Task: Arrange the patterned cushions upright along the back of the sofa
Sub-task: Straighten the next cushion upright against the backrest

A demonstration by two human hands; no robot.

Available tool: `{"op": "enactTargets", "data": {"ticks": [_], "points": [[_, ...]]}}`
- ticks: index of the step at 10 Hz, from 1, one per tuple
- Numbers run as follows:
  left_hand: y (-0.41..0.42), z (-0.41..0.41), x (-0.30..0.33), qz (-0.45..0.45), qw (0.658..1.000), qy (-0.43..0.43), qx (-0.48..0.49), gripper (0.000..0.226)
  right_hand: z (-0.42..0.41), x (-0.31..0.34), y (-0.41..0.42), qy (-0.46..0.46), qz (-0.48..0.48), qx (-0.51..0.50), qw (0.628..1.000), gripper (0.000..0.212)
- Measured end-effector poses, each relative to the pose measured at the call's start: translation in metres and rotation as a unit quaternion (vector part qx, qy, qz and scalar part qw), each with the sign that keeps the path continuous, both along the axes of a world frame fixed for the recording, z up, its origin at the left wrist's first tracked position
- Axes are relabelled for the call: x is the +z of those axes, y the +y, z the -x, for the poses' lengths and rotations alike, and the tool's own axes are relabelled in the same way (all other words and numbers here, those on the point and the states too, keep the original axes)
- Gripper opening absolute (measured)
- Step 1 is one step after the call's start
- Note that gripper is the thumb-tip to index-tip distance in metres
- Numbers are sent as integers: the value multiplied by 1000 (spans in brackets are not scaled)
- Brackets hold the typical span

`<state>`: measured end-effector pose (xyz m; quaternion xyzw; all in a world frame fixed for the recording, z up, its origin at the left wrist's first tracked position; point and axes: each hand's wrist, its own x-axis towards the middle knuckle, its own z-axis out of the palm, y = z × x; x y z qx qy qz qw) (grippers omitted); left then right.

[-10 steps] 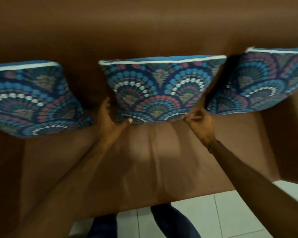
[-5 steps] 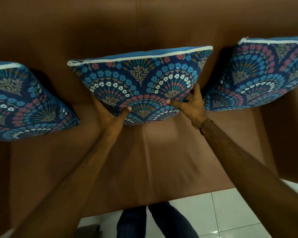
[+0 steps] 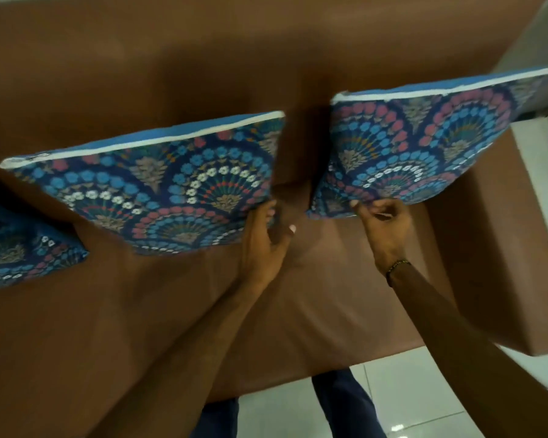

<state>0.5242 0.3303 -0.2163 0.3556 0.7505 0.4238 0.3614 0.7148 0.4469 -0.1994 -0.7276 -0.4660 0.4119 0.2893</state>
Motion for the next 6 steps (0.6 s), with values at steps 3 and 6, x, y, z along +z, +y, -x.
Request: {"op": "enactTargets", "data": {"ticks": [3,6], "points": [[147,-91,-5,3,997,-67,-25,114,-139,14,163,129,47,93,986,103],[167,-100,-14,5,999,-30,-17,105,-124,-6,152,106,26,-19,994,89]]}}
